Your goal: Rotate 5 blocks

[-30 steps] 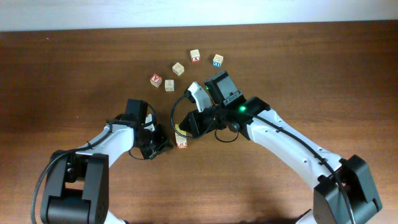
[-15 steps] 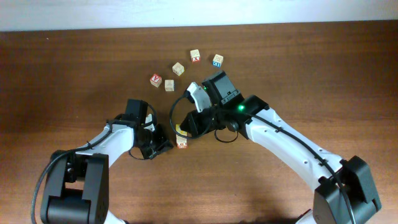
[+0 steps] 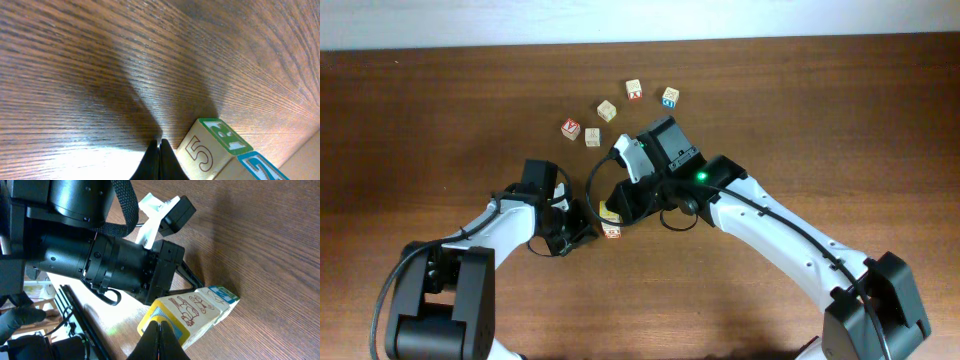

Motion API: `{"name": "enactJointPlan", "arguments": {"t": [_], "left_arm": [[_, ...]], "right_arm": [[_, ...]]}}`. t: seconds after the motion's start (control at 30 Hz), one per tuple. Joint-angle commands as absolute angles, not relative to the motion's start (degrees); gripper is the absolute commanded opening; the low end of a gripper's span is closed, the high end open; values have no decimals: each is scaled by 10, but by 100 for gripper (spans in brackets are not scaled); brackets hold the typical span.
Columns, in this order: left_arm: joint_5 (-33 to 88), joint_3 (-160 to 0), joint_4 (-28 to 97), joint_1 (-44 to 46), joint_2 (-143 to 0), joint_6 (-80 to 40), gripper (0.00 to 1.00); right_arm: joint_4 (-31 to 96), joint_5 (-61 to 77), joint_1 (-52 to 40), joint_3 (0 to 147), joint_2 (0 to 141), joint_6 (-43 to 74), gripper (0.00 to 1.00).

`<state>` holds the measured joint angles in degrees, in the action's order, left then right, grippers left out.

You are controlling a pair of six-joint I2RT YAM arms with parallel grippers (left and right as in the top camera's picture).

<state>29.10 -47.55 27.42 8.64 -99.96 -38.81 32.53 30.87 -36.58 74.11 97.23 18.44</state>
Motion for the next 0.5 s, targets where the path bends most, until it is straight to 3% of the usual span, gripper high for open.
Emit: {"name": "enactJointPlan", "arguments": {"t": [0.0,0.23,0.47], "left_arm": [[251,-458,279,83,-1007,-381,0],[251,-458,279,83,-1007,-381,0],[251,-458,279,83,-1007,-380,0]], "right_arm": [[338,293,-373,763,981,183,4],[350,293,-373,790,981,178,4],[488,248,-361,963,980,137,6]]}}
